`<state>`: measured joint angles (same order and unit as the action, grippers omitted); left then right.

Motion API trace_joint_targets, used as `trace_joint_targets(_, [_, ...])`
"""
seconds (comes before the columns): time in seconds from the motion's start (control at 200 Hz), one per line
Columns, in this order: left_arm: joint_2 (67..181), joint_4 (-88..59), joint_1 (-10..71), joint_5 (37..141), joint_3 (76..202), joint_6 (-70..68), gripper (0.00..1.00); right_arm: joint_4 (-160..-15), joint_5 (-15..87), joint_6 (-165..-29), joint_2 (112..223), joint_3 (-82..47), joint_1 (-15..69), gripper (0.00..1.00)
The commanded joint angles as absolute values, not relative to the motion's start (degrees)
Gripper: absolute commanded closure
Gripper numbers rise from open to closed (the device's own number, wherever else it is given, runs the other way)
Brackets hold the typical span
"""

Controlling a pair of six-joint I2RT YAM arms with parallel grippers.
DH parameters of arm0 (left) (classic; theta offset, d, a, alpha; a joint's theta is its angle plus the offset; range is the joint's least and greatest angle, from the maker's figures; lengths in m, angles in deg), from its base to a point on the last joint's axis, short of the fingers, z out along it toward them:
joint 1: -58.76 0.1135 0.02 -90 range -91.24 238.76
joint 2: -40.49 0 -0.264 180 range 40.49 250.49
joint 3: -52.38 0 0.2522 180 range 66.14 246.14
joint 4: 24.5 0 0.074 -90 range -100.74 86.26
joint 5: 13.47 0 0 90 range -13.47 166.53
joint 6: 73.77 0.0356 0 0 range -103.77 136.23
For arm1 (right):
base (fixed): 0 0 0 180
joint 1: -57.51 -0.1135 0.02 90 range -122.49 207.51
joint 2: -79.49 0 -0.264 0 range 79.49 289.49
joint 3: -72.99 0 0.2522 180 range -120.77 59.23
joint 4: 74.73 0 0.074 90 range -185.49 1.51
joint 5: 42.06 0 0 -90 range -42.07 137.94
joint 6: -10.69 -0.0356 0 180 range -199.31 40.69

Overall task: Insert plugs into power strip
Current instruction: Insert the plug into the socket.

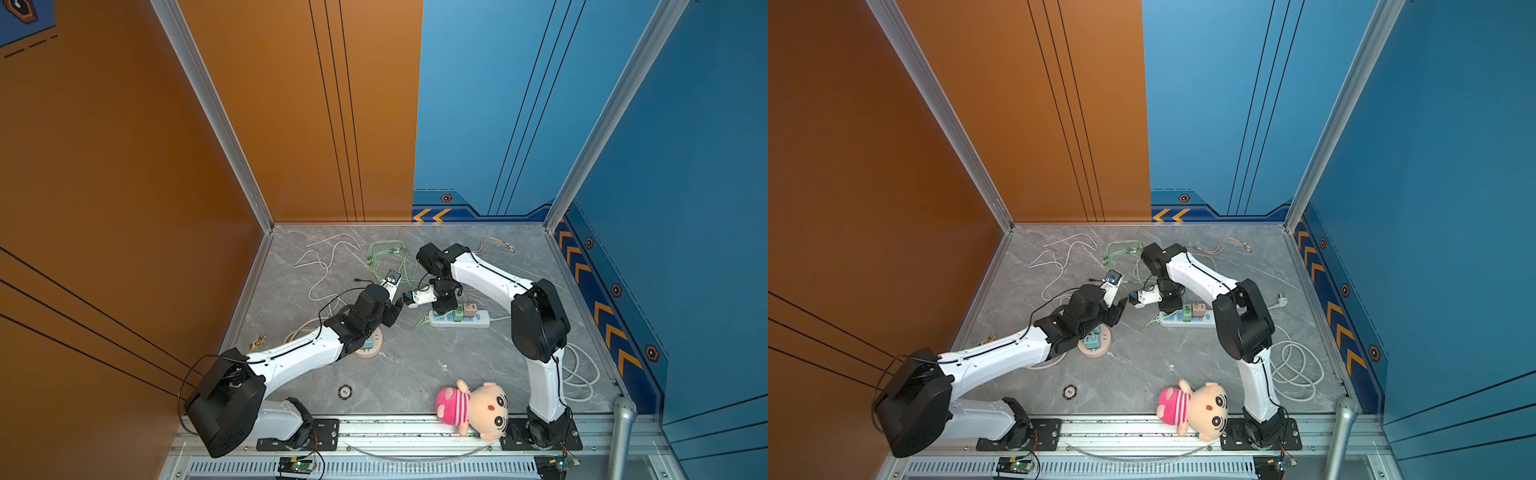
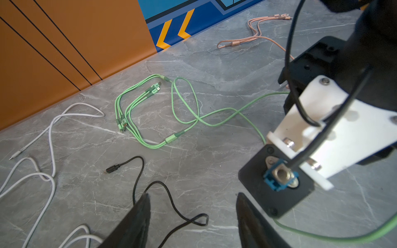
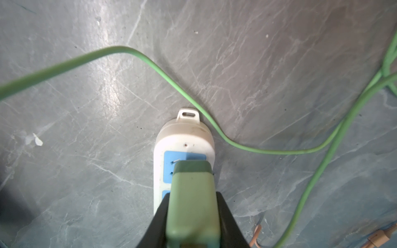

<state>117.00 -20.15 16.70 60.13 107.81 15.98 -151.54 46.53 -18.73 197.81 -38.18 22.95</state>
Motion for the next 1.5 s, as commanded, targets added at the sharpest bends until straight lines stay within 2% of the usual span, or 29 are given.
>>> trace_joint_targets(0.0, [116.1, -19.1, 16.3, 59.0, 108.4, 16.9, 0.36, -152.3, 47.6, -19.8, 202.5, -37.4, 23.3, 1.00])
trace_joint_targets(0.4, [115.6, -19.1, 16.7, 59.0, 108.3, 16.8, 0.36, -151.5, 46.5, -20.1, 203.7, -36.7, 23.8, 1.00])
trace_joint_targets(0.496, [115.7, -19.0, 16.7, 59.0, 108.3, 16.8, 0.36, -150.9, 44.8, -20.5, 202.9, -36.6, 24.0, 0.89])
trace_joint_targets(0.691, [116.2, -19.0, 16.6, 59.3, 108.8, 16.8, 0.36, -150.0, 45.3, -21.1, 202.0, -36.2, 24.1, 0.75])
trace_joint_targets(0.906, [115.9, -19.0, 16.6, 59.3, 108.8, 17.0, 0.36, -148.9, 42.2, -21.2, 199.8, -35.5, 24.6, 0.71])
trace_joint_targets(1.206, [114.4, -18.8, 16.5, 58.9, 107.8, 16.9, 0.36, -148.3, 46.3, -21.1, 199.0, -34.3, 23.4, 0.60])
trace_joint_targets(1.497, [113.5, -18.6, 16.5, 58.7, 107.6, 17.1, 0.36, -147.7, 45.8, -21.6, 196.9, -33.9, 23.2, 0.56])
